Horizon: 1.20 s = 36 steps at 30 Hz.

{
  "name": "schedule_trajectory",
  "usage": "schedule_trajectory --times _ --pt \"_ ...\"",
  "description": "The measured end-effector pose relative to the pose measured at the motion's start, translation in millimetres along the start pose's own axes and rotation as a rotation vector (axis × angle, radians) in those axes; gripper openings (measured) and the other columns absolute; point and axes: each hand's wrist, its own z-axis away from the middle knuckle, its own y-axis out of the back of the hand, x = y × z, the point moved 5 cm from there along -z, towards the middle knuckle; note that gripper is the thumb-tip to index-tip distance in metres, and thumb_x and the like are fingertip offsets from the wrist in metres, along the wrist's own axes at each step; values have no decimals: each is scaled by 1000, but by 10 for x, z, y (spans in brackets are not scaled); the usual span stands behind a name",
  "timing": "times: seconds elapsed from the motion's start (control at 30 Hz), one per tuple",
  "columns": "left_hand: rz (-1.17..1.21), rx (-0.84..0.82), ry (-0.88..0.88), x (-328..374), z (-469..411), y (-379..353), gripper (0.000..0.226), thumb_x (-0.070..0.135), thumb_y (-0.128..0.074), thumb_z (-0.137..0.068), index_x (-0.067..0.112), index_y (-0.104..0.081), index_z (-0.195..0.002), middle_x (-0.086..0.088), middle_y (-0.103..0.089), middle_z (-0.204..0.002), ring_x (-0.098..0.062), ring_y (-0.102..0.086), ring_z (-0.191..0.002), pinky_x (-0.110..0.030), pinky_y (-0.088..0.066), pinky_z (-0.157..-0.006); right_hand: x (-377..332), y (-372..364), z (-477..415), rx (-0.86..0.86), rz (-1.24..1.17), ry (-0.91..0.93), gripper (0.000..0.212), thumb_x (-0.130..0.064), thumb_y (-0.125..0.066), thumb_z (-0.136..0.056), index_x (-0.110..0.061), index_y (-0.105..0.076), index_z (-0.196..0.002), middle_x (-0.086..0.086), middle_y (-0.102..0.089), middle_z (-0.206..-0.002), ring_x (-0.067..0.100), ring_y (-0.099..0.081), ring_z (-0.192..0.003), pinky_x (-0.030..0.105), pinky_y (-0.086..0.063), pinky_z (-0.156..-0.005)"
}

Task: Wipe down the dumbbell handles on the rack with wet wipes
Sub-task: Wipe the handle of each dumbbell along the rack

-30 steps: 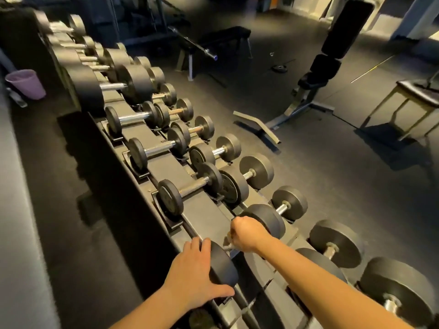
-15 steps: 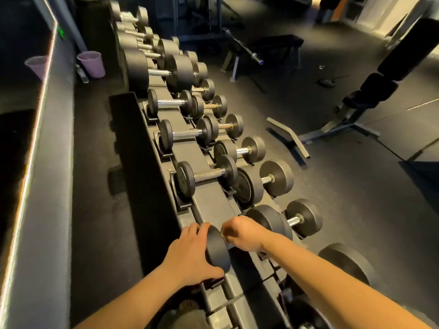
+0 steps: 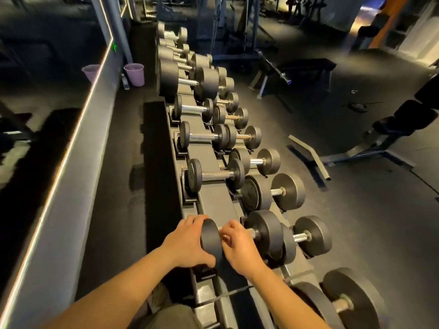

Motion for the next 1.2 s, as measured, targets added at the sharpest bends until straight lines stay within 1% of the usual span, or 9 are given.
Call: schedule_trajectory --times 0.2,0.33,0.47,0.6,0.77,0.87,1.0,1.07,1.2 --pt "16 -13 4 -26 -19 -13 121 63 -79 -55 35 -18 -156 11 -29 -149 -15 -33 -129 -37 -51 -100 442 103 235 261 304 -259 24 -27 -68 -95 -27 -59 -118 -8 -43 -116 8 -59 -87 21 -55 -85" --pt "28 9 2 -7 1 -11 121 60 -81 -56 34 -18 -156 10 -29 -149 -16 -34 -131 -39 -51 -102 352 68 290 348 259 -488 33 -25 -66 -97 -22 -55 -128 0 -47 -126 11 -62 -92 23 -55 -85" --pt "69 37 15 -14 41 -39 122 59 -82 -54 34 -18 -155 11 -30 -150 -16 -36 -131 -37 -50 -102 137 -166 389 349 233 -299 54 -17 -69 -92 -28 -46 -140 4 -43 -130 15 -57 -101 26 -54 -89" --pt "57 23 1 -21 37 -23 123 63 -81 -52 34 -20 -155 12 -30 -149 -14 -39 -127 -37 -52 -99 385 -40 510 337 352 -288 72 -8 -74 -81 -33 -47 -144 3 -51 -113 19 -56 -92 29 -53 -65" --pt "62 -2 -14 4 58 2 123 59 -83 -58 35 -15 -157 12 -26 -153 -12 -34 -130 -32 -47 -101 529 44 473 236 485 -451 32 -28 -58 -100 -23 -55 -131 -4 -64 -101 12 -65 -80 23 -49 -67" --pt "54 -14 -12 13 47 24 120 57 -84 -61 36 -15 -157 11 -25 -153 -11 -34 -128 -31 -47 -101 657 34 548 403 124 -720 20 -34 -52 -104 -19 -64 -100 -6 -67 -78 10 -66 -67 31 -59 -68" --pt "51 -16 -3 28 40 30 122 58 -84 -60 35 -14 -157 10 -22 -157 -13 -35 -133 -32 -47 -102 612 -257 560 665 -1220 -1143 23 -13 -50 -105 -1 -67 -94 18 -74 -81 29 -74 -70 47 -64 -69" --pt "58 -15 -4 26 29 34 123 59 -84 -58 35 -14 -157 10 -22 -157 -14 -36 -134 -35 -48 -103 562 -256 428 738 -1620 -1145 17 -11 -50 -105 -1 -64 -105 22 -73 -96 34 -72 -86 50 -60 -87" --pt "60 -16 -2 6 38 21 123 60 -83 -57 35 -15 -157 10 -23 -156 -15 -37 -133 -36 -49 -104 480 -217 247 806 -1935 -1061 20 -13 -47 -104 0 -63 -107 22 -69 -107 35 -66 -100 50 -50 -104"
